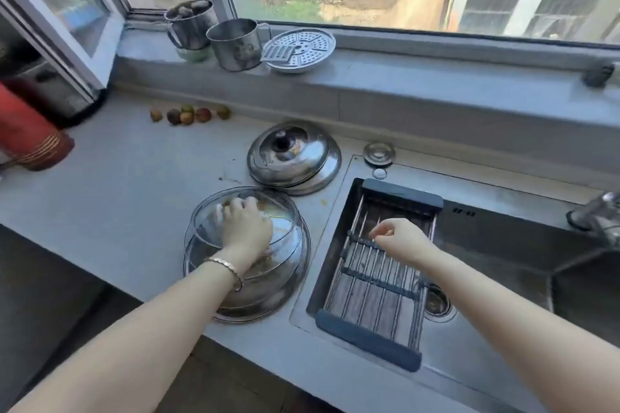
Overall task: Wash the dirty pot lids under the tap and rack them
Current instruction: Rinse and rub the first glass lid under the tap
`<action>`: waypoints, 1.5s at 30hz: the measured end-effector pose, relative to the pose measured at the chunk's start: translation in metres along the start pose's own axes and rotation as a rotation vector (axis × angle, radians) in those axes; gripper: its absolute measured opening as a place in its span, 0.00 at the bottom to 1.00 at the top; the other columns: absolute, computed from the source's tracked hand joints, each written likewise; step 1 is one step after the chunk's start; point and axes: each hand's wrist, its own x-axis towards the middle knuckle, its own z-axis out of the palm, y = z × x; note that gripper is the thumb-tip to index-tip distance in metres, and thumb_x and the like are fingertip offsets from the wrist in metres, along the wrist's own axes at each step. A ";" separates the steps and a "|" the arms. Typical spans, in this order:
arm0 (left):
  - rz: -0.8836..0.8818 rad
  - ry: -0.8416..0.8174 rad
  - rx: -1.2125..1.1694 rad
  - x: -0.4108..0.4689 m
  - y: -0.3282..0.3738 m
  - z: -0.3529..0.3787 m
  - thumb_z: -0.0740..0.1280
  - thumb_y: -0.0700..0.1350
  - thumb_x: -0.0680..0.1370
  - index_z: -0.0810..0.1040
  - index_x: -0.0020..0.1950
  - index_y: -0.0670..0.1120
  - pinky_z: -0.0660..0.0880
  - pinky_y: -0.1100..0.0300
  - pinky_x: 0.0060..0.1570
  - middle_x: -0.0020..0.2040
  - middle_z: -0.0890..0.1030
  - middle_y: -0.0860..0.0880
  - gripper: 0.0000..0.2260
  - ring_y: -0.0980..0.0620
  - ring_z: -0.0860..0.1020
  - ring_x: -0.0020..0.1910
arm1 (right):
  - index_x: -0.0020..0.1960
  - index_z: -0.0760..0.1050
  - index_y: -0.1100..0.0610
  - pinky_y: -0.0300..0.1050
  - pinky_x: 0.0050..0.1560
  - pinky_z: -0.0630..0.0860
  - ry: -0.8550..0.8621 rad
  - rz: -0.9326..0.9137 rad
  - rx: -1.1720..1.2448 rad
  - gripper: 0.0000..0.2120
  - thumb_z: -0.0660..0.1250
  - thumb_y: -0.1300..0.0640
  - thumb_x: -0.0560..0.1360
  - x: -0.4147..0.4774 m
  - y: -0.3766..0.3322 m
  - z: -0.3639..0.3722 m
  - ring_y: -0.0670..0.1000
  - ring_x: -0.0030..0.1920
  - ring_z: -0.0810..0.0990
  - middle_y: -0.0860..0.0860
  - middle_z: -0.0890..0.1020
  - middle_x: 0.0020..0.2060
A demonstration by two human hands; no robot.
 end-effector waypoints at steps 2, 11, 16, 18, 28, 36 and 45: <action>-0.229 0.047 -0.078 0.024 -0.022 -0.005 0.61 0.47 0.76 0.66 0.65 0.38 0.62 0.48 0.66 0.66 0.66 0.36 0.21 0.38 0.64 0.66 | 0.48 0.78 0.55 0.40 0.44 0.70 -0.010 0.048 0.071 0.10 0.59 0.63 0.74 0.018 -0.010 0.019 0.49 0.39 0.74 0.51 0.78 0.42; -0.884 -0.099 -1.012 0.109 -0.114 0.003 0.54 0.39 0.80 0.71 0.49 0.38 0.72 0.65 0.20 0.31 0.76 0.40 0.08 0.49 0.75 0.20 | 0.49 0.78 0.56 0.38 0.36 0.70 -0.057 0.179 0.178 0.12 0.57 0.63 0.73 0.066 -0.052 0.086 0.47 0.34 0.75 0.49 0.77 0.34; -0.983 -0.099 -1.292 0.106 -0.118 0.015 0.52 0.52 0.82 0.73 0.56 0.39 0.64 0.72 0.14 0.29 0.74 0.44 0.18 0.48 0.69 0.26 | 0.49 0.78 0.57 0.38 0.32 0.70 -0.039 0.254 0.253 0.12 0.56 0.65 0.73 0.068 -0.056 0.096 0.48 0.31 0.74 0.51 0.76 0.34; -0.986 -0.055 -1.299 0.102 -0.111 0.013 0.52 0.52 0.82 0.73 0.58 0.40 0.65 0.69 0.13 0.33 0.74 0.44 0.18 0.47 0.71 0.29 | 0.50 0.78 0.57 0.38 0.35 0.72 -0.026 0.255 0.252 0.13 0.56 0.64 0.73 0.065 -0.054 0.095 0.47 0.32 0.74 0.51 0.78 0.37; -0.630 0.186 -1.291 0.035 -0.035 -0.048 0.52 0.54 0.82 0.65 0.35 0.44 0.72 0.65 0.19 0.21 0.79 0.47 0.19 0.56 0.73 0.14 | 0.50 0.76 0.52 0.36 0.33 0.69 0.063 0.213 0.207 0.10 0.58 0.61 0.76 0.037 -0.016 0.049 0.45 0.34 0.74 0.46 0.75 0.36; -0.183 -0.077 -1.302 -0.027 0.106 -0.037 0.54 0.53 0.81 0.69 0.38 0.43 0.77 0.62 0.23 0.22 0.79 0.48 0.18 0.53 0.77 0.20 | 0.43 0.77 0.51 0.39 0.36 0.69 0.247 0.318 0.160 0.09 0.60 0.62 0.74 -0.016 0.109 -0.044 0.45 0.33 0.72 0.48 0.76 0.34; -0.121 -0.215 -1.199 -0.125 0.270 0.040 0.54 0.54 0.81 0.70 0.41 0.43 0.77 0.60 0.26 0.31 0.81 0.43 0.17 0.52 0.78 0.22 | 0.31 0.69 0.57 0.47 0.43 0.74 0.482 0.441 0.225 0.17 0.60 0.50 0.76 -0.050 0.261 -0.173 0.60 0.40 0.82 0.54 0.77 0.30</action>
